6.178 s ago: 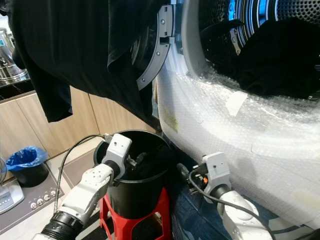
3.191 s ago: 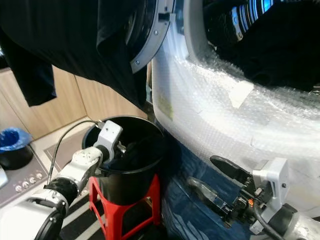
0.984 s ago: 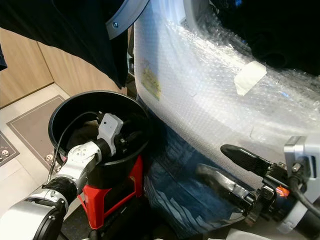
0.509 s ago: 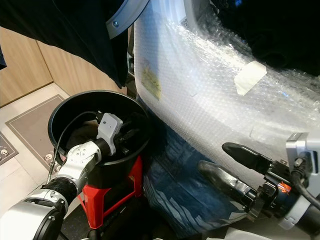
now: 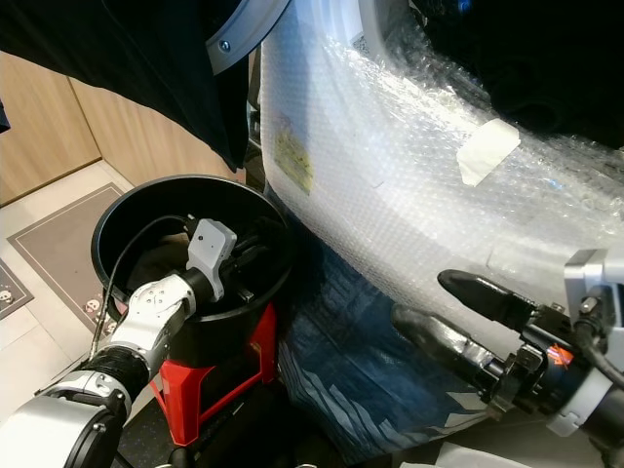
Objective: Clothes washing
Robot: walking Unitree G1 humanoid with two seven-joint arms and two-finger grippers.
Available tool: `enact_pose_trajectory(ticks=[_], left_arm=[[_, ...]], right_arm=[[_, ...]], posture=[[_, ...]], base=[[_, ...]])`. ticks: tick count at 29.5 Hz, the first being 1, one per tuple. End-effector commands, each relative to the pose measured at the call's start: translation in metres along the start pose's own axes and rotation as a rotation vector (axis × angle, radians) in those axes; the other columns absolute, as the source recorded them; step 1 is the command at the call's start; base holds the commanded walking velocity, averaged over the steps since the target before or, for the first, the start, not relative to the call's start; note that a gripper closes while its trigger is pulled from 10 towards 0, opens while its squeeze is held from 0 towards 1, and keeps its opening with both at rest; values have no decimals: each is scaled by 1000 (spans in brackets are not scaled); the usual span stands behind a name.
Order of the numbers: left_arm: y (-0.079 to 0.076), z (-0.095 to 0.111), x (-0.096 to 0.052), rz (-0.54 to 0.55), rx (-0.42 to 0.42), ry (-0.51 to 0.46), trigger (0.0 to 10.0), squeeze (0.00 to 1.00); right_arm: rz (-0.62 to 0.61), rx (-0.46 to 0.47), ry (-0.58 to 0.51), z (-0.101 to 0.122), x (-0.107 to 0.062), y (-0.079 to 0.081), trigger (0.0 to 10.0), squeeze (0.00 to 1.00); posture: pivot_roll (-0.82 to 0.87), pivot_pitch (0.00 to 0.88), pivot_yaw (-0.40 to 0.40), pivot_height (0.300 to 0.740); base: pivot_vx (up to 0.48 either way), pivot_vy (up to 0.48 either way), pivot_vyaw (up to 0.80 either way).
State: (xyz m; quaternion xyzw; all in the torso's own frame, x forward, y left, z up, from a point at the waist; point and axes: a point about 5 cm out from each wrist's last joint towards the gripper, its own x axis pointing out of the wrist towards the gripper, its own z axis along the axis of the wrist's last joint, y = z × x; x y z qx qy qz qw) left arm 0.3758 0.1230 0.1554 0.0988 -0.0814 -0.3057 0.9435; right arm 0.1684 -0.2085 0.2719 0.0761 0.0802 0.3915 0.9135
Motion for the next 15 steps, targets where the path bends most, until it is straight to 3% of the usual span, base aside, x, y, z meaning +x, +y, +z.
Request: enact_pose_trajectory(ticks=[1,10,11,12,13,15], left_arm=[[-3,-13,-8,5,-11,37,0,0],[2,-1,-17,29,73,-48,0,0],[1,1,-19,35,97,-66,745,0],[-2,4,-21,47,116,-87,9176,0],[-6,8,-23,55,128,-118,10000,0],[-9,10,-24,61,134,-137,10000,0]], right_arm=[[5,-6,9,0,1,-1,10000,0],[44,-8,8,-2,10,-8,10000,0],[53,-9,8,-2,13,-10,10000,0],[62,-12,9,-1,14,-11,10000,0],[71,-14,9,-1,16,-12,10000,0],[76,-15,10,-1,17,-13,10000,0]], posture=[[-360,330,-240,740],[-290,281,-253,740],[-283,273,-257,740],[-279,269,-259,740],[-270,261,-265,740],[-265,256,-268,740]], base=[[0,0,0],[0,0,0],[0,0,0],[0,0,0],[0,0,0],[0,0,0]])
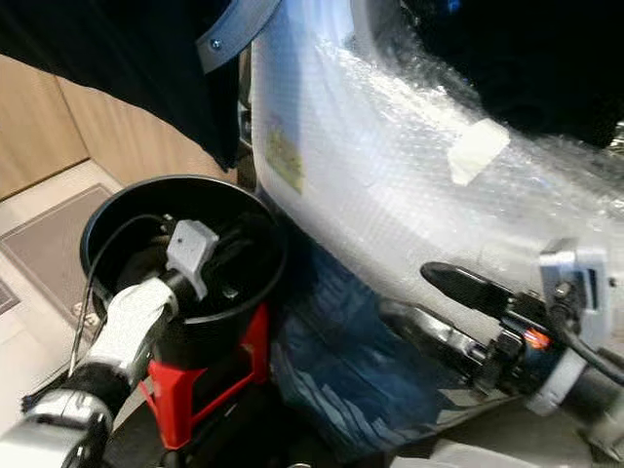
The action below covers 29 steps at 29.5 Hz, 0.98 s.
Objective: Clothes washing
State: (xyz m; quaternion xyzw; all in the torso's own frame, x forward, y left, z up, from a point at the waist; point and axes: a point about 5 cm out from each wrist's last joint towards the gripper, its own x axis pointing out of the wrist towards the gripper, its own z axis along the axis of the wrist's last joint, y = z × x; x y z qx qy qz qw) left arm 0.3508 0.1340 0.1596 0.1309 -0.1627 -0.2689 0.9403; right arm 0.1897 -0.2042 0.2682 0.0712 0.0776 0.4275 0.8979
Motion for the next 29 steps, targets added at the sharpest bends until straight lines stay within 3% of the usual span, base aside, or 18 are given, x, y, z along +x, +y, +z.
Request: enact_pose_trajectory(ticks=[1,3,9,12,16,24,29], left_arm=[[-14,12,-2,-6,24,-64,10000,0],[-16,14,-3,-3,25,-73,10000,0],[-42,42,-8,29,22,-202,10000,0],[-44,47,-9,42,23,-224,10000,0],[-55,82,-17,119,85,-337,10000,0],[-58,88,-21,128,85,-324,10000,0],[-77,154,0,181,210,-551,10000,0]], right_arm=[[14,-6,6,-1,2,-3,10000,0],[18,-8,7,-1,3,-4,10000,0],[47,-24,3,3,10,-12,10000,0],[52,-28,4,3,12,-13,10000,0],[78,-53,9,6,17,-20,10000,0],[87,-61,12,6,19,-22,10000,0],[55,-66,-3,4,22,-41,10000,0]], posture=[[-256,245,-276,740],[-256,245,-276,740],[-221,209,-294,740],[-216,202,-297,740],[-208,183,-314,740],[-208,183,-314,740],[-179,114,-324,740]], base=[[0,0,0],[0,0,0],[0,0,0],[0,0,0],[0,0,0],[0,0,0],[0,0,0]])
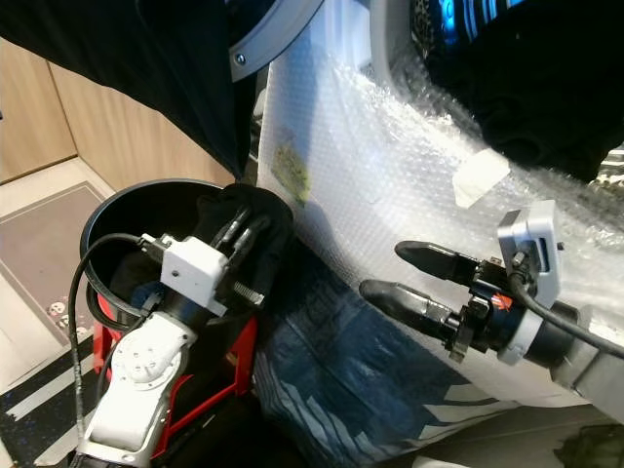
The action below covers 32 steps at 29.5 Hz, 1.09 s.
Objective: Clothes washing
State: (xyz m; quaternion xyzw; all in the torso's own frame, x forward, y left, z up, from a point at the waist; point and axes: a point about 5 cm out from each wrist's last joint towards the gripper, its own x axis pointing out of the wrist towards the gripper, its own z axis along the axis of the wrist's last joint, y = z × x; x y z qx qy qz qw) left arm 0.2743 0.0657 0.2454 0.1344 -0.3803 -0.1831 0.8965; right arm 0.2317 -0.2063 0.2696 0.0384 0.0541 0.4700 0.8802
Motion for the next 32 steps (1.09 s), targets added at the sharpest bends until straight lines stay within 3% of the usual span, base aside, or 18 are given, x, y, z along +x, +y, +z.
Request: enact_pose_trajectory(ticks=[1,8,19,24,27,32], left_arm=[[-12,38,19,-2,35,-168,10000,0],[-24,49,29,-56,59,-203,10000,0],[-38,58,42,-134,25,-234,10000,0],[-44,67,54,-180,-31,-271,10000,0],[-46,68,58,-218,-69,-269,10000,0],[-49,68,65,-258,-91,-237,10000,0]], right_arm=[[-50,24,-1,-8,-4,-11,10000,0],[-104,53,-20,-19,-7,-24,10000,0],[-140,70,-61,-39,-9,-34,10000,0],[-107,86,26,-60,-40,-42,10000,0],[-105,81,40,-60,-49,-46,10000,0],[-118,46,18,-60,-46,-51,10000,0]], posture=[[-179,114,-324,740],[-160,92,-309,740],[-128,54,-255,740],[-114,23,-210,740],[-112,3,-177,740],[-97,0,-135,740]], base=[[0,0,0],[0,0,0],[0,0,0],[0,0,0],[0,0,0],[0,0,0]])
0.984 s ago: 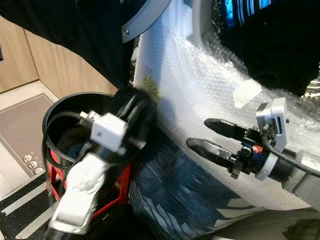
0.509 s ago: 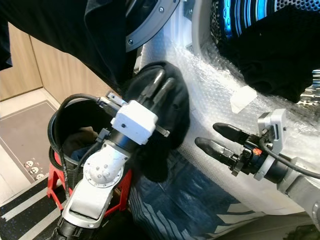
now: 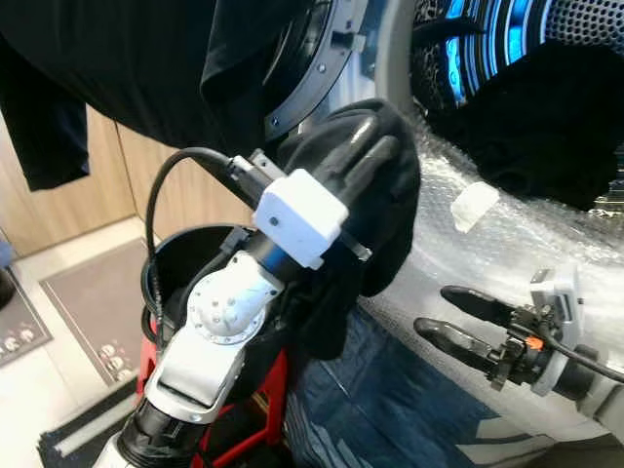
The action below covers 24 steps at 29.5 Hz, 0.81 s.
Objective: Clothes washing
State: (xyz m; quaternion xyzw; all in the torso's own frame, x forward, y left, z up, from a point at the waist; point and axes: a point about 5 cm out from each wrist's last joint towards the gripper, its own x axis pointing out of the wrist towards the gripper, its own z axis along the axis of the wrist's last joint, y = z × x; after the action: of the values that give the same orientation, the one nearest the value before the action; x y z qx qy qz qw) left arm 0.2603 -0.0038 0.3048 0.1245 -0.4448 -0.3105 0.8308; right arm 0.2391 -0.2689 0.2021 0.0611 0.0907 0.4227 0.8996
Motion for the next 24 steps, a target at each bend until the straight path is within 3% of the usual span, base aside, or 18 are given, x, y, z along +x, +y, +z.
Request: enact_pose_trajectory(ticks=[1,7,14,24], left_arm=[[-5,8,10,-31,-14,-29,10000,0],[-7,6,13,-69,-53,-15,10000,0],[-10,-5,19,-117,-32,48,10000,0],[-15,-10,29,-124,-15,77,10000,0]], right_arm=[[-11,-37,-27,5,-1,-1,10000,0],[67,-46,-78,3,22,16,10000,0],[136,-63,-133,5,45,34,10000,0],[143,-51,-170,10,59,43,10000,0]], posture=[[-96,0,-132,740],[-85,0,-104,740],[-73,0,-75,740],[-76,0,-63,740]], base=[[0,0,0],[0,0,0],[0,0,0],[0,0,0]])
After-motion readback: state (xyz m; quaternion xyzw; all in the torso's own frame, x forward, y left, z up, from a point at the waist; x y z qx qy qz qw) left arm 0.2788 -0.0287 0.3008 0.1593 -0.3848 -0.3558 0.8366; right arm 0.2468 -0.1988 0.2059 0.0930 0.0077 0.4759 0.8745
